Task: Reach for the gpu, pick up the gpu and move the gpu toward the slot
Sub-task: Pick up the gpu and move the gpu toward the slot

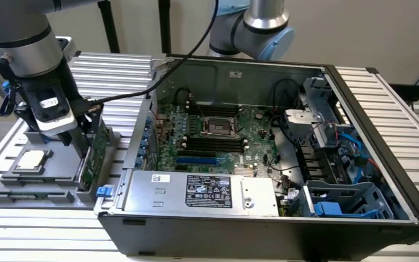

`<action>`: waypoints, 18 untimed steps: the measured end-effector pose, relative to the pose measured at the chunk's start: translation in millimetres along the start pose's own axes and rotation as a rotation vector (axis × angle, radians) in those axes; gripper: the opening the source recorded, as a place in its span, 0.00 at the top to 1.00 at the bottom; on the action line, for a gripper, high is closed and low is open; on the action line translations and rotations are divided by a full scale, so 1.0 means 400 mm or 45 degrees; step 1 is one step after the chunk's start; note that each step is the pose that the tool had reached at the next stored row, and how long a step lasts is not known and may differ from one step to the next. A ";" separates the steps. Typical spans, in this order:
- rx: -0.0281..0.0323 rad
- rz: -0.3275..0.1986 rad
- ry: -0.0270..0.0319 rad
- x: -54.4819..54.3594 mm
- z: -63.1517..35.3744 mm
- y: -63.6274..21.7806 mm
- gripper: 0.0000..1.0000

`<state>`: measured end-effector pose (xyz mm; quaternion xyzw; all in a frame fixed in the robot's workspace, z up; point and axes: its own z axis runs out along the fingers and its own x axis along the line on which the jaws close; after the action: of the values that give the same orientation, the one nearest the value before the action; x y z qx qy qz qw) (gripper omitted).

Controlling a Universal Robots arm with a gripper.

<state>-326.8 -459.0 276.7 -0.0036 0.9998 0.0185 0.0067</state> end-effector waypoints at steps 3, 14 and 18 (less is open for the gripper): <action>0.0000 0.008 -0.0009 -0.005 0.014 0.000 0.52; 0.0043 0.007 -0.0231 -0.010 0.055 0.002 0.52; 0.0056 0.007 -0.0352 -0.010 0.070 0.002 0.52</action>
<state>-322.4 -457.3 248.8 -0.0006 0.9997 0.0164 0.0205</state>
